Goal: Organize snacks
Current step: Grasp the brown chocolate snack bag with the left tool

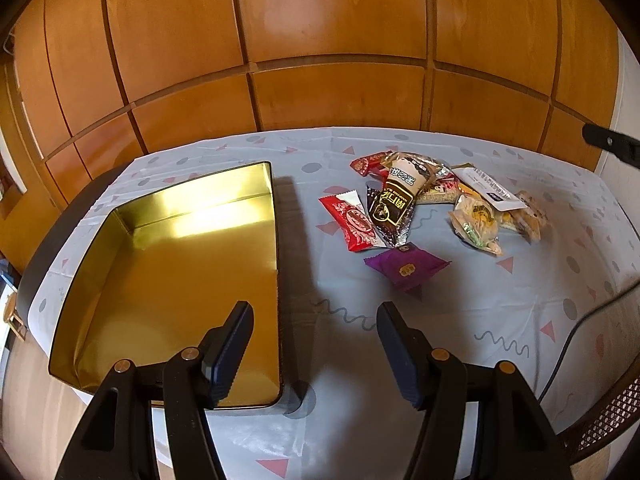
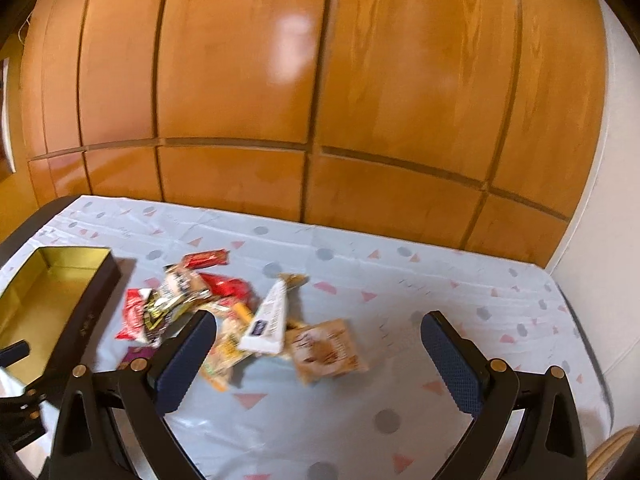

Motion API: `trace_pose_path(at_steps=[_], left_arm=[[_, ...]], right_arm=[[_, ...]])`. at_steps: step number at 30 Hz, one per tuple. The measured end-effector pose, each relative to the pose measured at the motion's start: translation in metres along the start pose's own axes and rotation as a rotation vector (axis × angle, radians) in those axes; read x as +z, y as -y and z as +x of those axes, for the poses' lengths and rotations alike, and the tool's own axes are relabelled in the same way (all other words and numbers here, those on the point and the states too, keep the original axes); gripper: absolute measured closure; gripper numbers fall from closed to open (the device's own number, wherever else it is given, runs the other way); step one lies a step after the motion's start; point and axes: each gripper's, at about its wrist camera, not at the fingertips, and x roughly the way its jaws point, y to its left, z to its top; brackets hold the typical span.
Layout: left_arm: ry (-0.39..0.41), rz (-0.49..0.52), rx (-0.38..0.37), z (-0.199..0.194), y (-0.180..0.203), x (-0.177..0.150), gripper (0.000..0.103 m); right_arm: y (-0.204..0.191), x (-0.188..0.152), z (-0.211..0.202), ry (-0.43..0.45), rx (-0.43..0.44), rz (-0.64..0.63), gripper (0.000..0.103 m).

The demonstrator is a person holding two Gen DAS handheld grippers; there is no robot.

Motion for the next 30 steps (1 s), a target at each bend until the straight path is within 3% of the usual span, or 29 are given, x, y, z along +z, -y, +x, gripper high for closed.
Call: trace_pose_path(at_steps=[8, 12, 15, 18, 24, 26, 30], left_arm=[[-0.023, 0.020, -0.011, 0.005, 0.007, 0.003, 0.038], [-0.055, -0.004, -0.084, 0.009, 0.008, 0.008, 0.038], [-0.087, -0.037, -0.149, 0.015, 0.009, 0.012, 0.038], [-0.108, -0.061, -0.201, 0.020, 0.008, 0.020, 0.051], [-0.180, -0.082, -0.236, 0.038, 0.006, 0.051, 0.059], [-0.206, -0.088, -0.250, 0.050, 0.008, 0.063, 0.069], [-0.186, -0.016, -0.211, 0.065, 0.025, 0.083, 0.069]], right_arm=[[0.044, 0.008, 0.035, 0.012, -0.048, 0.007, 0.000], [0.072, -0.006, 0.070, -0.052, -0.053, 0.064, 0.000], [0.091, -0.011, 0.090, -0.152, -0.011, 0.190, 0.000], [0.099, -0.012, 0.090, -0.154, 0.005, 0.244, 0.000], [0.105, -0.012, 0.083, -0.147, 0.039, 0.283, 0.000], [0.105, -0.011, 0.082, -0.141, 0.050, 0.286, 0.000], [0.101, -0.009, 0.083, -0.137, 0.066, 0.288, 0.000]])
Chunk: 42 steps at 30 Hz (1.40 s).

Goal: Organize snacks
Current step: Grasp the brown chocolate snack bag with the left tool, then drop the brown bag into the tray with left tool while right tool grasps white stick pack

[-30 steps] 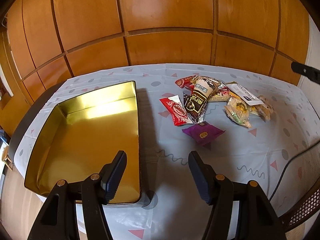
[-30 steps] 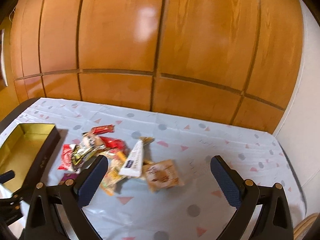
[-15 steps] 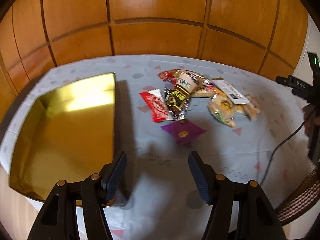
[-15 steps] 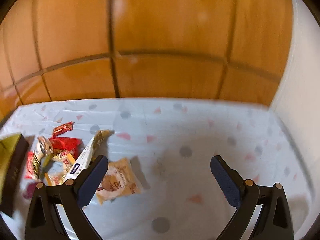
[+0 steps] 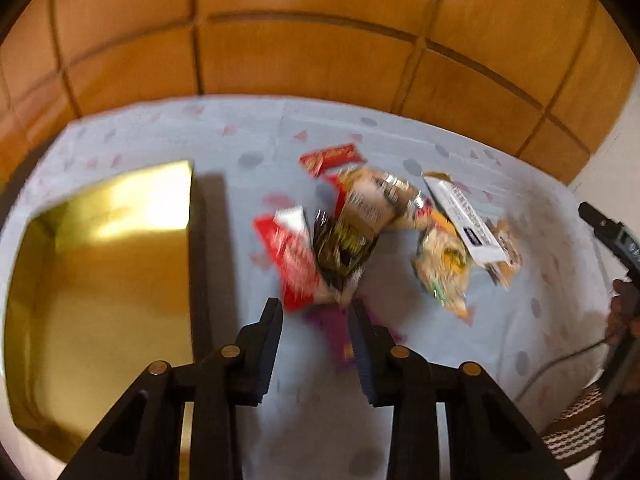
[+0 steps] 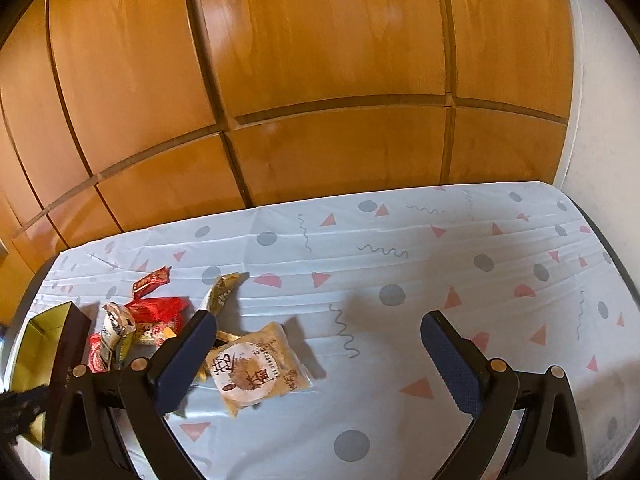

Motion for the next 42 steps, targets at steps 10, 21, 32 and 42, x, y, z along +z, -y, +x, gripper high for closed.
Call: trace_pose_path(at_steps=[10, 21, 32, 42], left_arm=[[0.012, 0.299, 0.069, 0.055, 0.056, 0.033, 0.042], [0.055, 0.129, -0.091, 0.040, 0.029, 0.026, 0.081], [0.140, -0.001, -0.153, -0.030, -0.016, -0.003, 0.081], [0.027, -0.352, 0.015, -0.029, -0.138, -0.017, 0.081]], right_arm=[[-0.001, 0.000, 0.002, -0.021, 0.028, 0.012, 0.000], [-0.003, 0.000, 0.009, -0.039, 0.019, 0.002, 0.012], [-0.021, -0.015, 0.035, -0.181, 0.108, -0.050, 0.031], [-0.083, -0.014, 0.071, -0.252, 0.167, -0.136, 0.045]])
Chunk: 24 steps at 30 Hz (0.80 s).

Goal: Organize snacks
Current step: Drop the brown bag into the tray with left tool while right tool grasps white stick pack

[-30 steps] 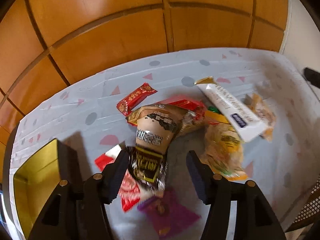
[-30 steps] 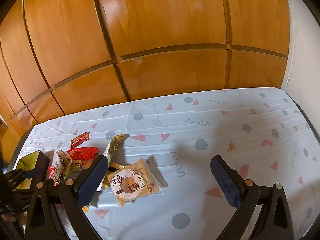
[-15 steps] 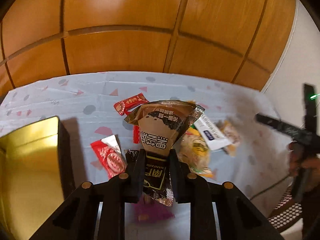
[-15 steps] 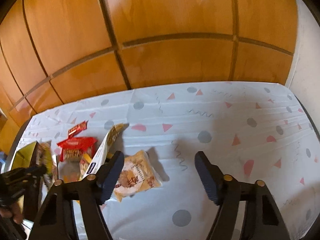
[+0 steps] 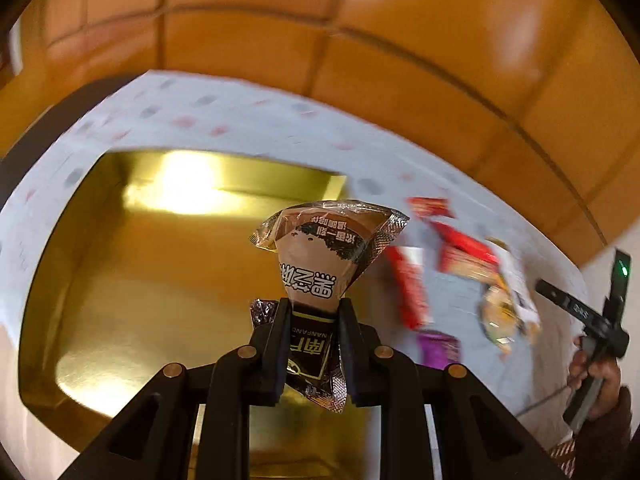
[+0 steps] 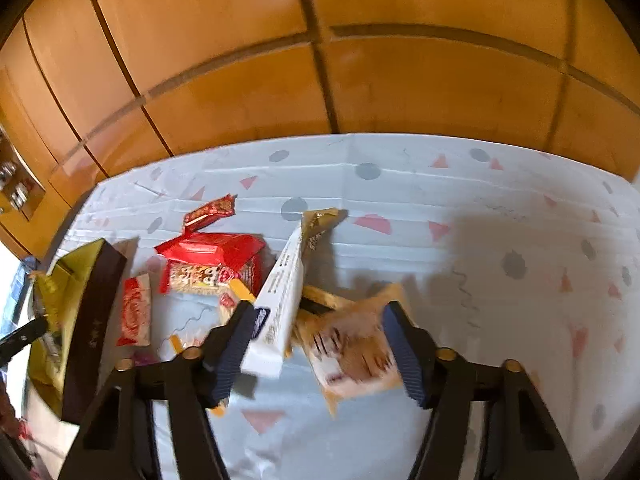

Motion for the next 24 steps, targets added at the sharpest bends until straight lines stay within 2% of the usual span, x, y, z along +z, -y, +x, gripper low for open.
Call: trace_pose_path(at_steps=[2, 7, 10, 12, 13, 16, 21, 24], left_arm=[[-0.017, -0.040, 0.016, 0.010, -0.012, 0.007, 0.081], [-0.056, -0.085, 0.030, 0.040, -0.013, 0.025, 0.081], [-0.062, -0.096, 0.004, 0.054, -0.014, 0.037, 0.075], [-0.069, -0.112, -0.024, 0.061, -0.011, 0.042, 0.073], [-0.061, -0.105, -0.043, 0.060, -0.008, 0.042, 0.072], [-0.033, -0.065, -0.022, 0.052, -0.004, 0.039, 0.070], [0.019, -0.017, 0.040, 0.027, -0.014, 0.021, 0.070], [0.038, -0.022, 0.046, 0.013, -0.023, 0.008, 0.070]], right_arm=[[-0.005, 0.006, 0.013, -0.020, -0.012, -0.006, 0.051], [-0.011, 0.020, 0.042, -0.070, -0.039, -0.005, 0.051], [-0.015, 0.025, 0.055, -0.095, -0.057, -0.018, 0.051], [-0.016, 0.025, 0.063, -0.113, -0.070, -0.028, 0.056], [-0.017, 0.025, 0.066, -0.117, -0.065, -0.033, 0.064], [-0.023, 0.027, 0.067, -0.116, -0.053, -0.051, 0.081], [-0.029, 0.026, 0.068, -0.125, -0.056, -0.068, 0.083], [-0.028, 0.028, 0.069, -0.131, -0.050, -0.050, 0.083]])
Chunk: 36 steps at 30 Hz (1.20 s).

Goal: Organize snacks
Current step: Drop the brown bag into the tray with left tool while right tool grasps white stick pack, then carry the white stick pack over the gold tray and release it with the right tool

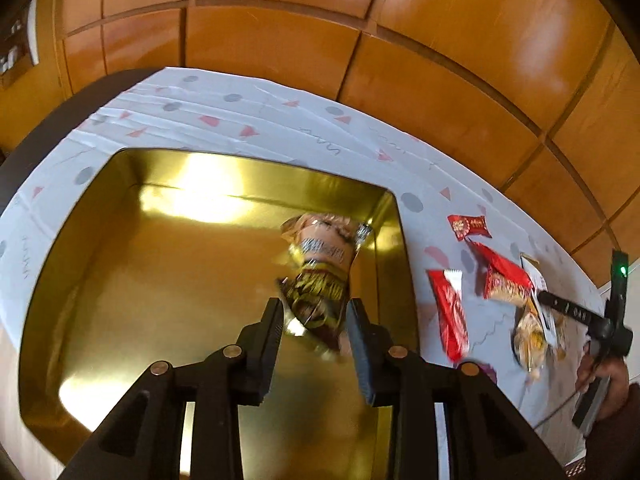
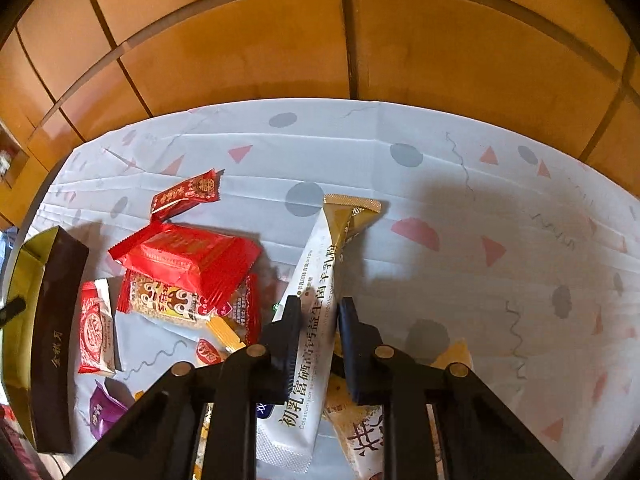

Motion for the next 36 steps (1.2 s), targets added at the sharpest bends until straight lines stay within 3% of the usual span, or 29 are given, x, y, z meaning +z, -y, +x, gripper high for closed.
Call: trace_pose_path(at_steps=[3, 8, 19, 21, 24, 31, 34, 36], left_arm=[[0.008, -0.006, -0.007, -0.014, -0.009, -0.014, 0.070], [0.017, -0.022, -0.005, -0.028, -0.021, -0.034, 0.070], [0.019, -0.041, 0.003, -0.039, -0.035, -0.056, 0.070], [0.015, -0.048, 0.001, -0.040, -0.037, -0.058, 0.070], [0.018, -0.047, -0.003, -0.042, -0.036, -0.060, 0.070], [0.022, -0.040, 0.000, -0.046, -0.034, -0.064, 0.070], [0.020, -0.034, 0.002, -0.047, -0.033, -0.066, 0.070], [0.025, -0.024, 0.009, -0.049, -0.032, -0.068, 0.070]], right_arm=[[0.002, 0.002, 0.001, -0.010, 0.017, 0.030, 0.083], [-0.003, -0.002, -0.012, 0.005, 0.068, 0.053, 0.093], [-0.020, -0.044, -0.054, 0.027, 0.203, 0.099, 0.095], [-0.024, -0.052, -0.052, 0.009, 0.173, 0.084, 0.094], [-0.024, -0.060, -0.050, 0.002, 0.160, 0.083, 0.089], [-0.017, -0.050, -0.036, 0.002, 0.153, 0.170, 0.051], [-0.022, -0.044, -0.027, 0.000, 0.146, 0.169, 0.051], [-0.026, -0.043, -0.020, -0.013, 0.123, 0.152, 0.064]])
